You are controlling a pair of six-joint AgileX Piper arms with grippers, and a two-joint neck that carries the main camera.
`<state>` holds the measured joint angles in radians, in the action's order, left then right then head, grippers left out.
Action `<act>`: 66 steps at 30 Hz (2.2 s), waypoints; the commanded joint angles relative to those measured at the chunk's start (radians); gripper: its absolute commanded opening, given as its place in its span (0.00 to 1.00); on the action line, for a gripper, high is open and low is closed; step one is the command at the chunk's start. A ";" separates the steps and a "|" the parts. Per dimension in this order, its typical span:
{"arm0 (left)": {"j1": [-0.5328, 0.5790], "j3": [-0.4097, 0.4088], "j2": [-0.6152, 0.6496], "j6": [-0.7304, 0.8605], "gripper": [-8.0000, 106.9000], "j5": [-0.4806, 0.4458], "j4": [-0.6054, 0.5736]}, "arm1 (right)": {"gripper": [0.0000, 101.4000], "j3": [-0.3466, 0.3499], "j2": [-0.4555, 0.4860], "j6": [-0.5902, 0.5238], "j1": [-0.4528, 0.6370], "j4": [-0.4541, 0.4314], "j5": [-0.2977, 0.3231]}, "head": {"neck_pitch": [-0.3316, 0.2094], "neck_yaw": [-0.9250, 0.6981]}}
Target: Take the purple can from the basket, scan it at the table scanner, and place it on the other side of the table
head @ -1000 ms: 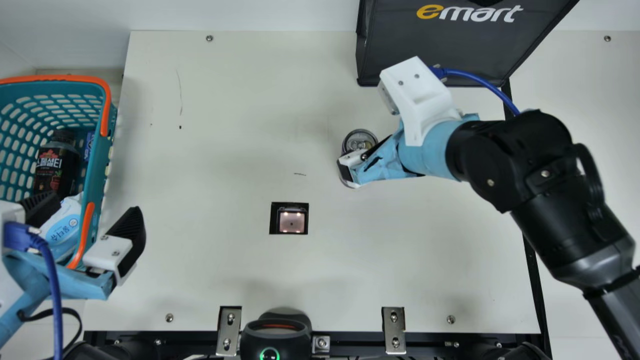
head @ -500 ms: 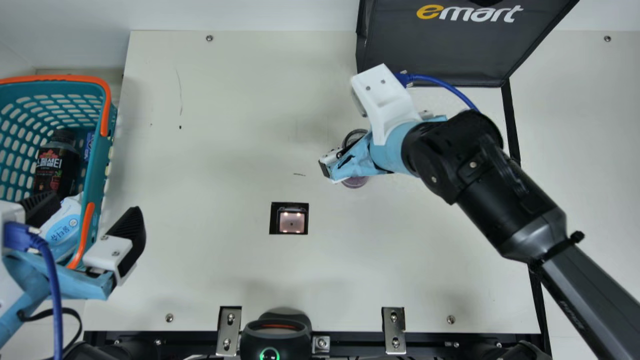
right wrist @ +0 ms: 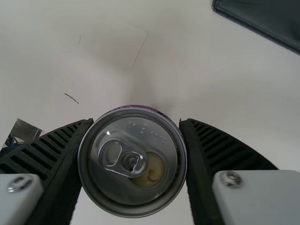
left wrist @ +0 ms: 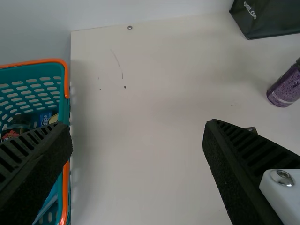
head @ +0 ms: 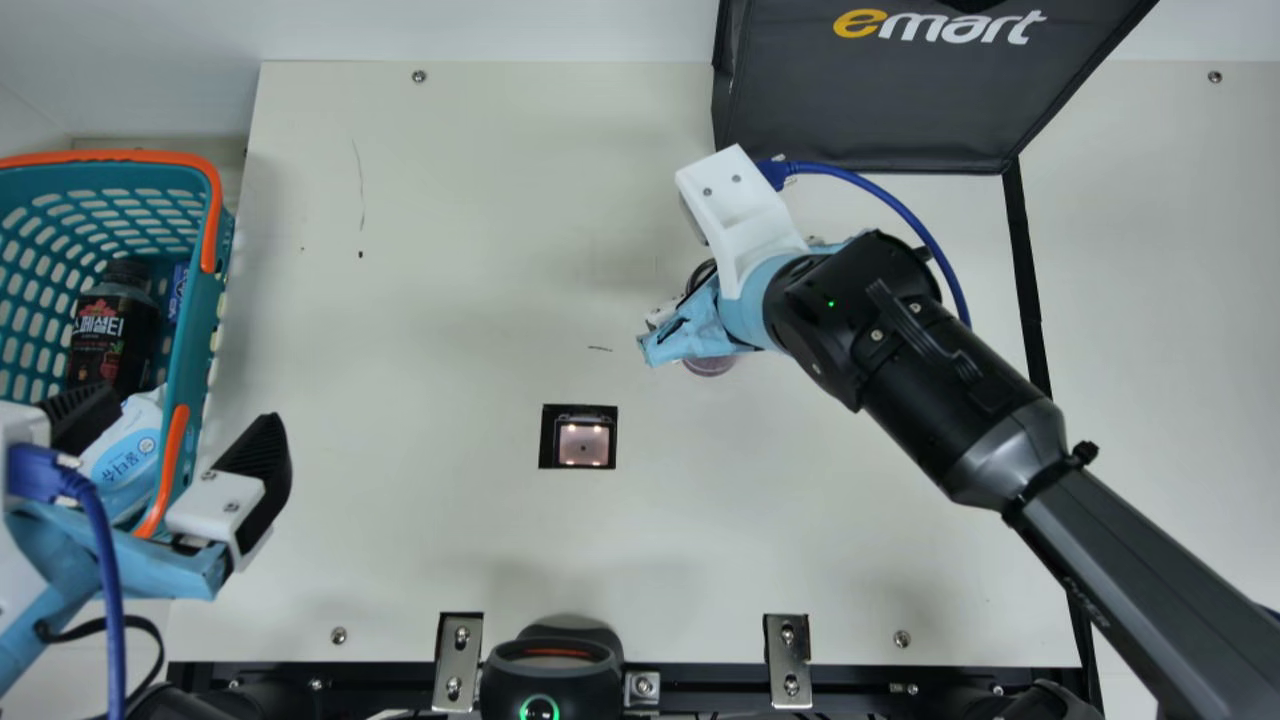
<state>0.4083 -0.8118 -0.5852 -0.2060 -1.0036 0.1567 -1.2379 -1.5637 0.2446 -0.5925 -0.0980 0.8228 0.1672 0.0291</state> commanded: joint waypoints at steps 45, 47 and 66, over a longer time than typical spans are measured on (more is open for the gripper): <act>0.000 0.000 0.000 0.000 0.85 0.000 0.000 | 0.00 -0.328 -0.039 -0.260 0.740 0.142 0.209 | -0.029 0.347; 0.000 0.000 0.000 0.000 0.85 0.000 0.000 | 0.00 -0.349 -0.060 -0.275 0.786 0.150 0.210 | -0.029 0.347; 0.000 0.000 0.000 0.000 0.85 0.000 0.000 | 0.00 -0.683 -0.361 -0.406 1.038 0.231 0.260 | -0.029 0.347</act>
<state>0.4083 -0.8118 -0.5852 -0.2060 -1.0036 0.1567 -1.8814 -1.8972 -0.1530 0.4437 0.1275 1.0791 0.1657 0.3743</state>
